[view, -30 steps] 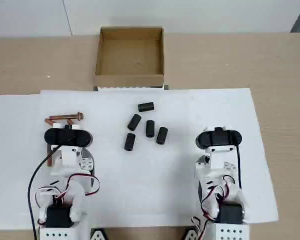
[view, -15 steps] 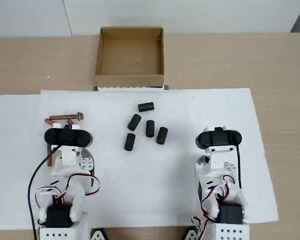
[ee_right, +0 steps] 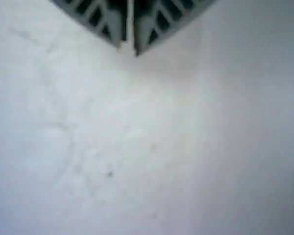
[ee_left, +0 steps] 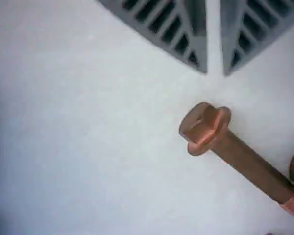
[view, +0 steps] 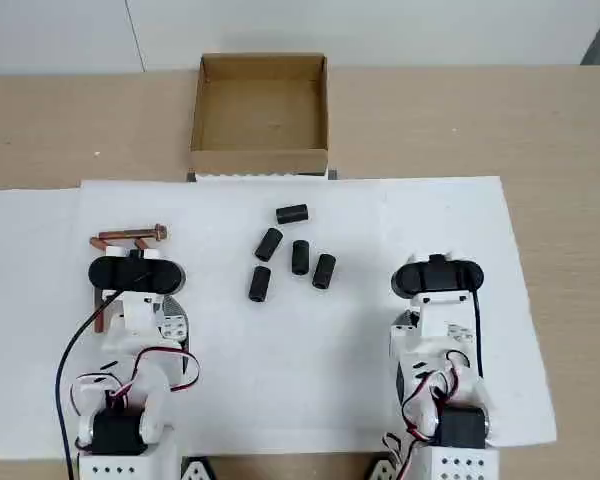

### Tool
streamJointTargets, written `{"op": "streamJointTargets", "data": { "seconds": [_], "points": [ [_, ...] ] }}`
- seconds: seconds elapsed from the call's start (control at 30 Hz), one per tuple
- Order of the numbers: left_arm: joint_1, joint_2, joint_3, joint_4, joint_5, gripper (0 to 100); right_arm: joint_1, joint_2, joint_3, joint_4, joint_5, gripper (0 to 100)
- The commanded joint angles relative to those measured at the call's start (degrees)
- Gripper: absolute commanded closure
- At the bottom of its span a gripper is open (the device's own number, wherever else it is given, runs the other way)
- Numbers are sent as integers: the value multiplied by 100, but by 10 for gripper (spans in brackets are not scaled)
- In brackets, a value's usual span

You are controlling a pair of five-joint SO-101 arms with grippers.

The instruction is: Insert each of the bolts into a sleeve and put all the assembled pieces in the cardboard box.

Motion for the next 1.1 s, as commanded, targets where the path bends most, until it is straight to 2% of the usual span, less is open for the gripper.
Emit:
{"op": "streamJointTargets", "data": {
  "seconds": [0.0,0.73,0.87,1.07],
  "points": [
    [18,-62,-22,-70,26,993,57,-75,-26,-154,-26,995],
    [35,-62,-13,-70,0,992,57,-75,-26,-154,-26,995],
    [387,-62,-31,-97,-9,992,57,-75,-26,-154,-26,995],
    [510,-44,-831,-422,-9,991,57,-75,-26,-154,-26,995]
  ]
}}
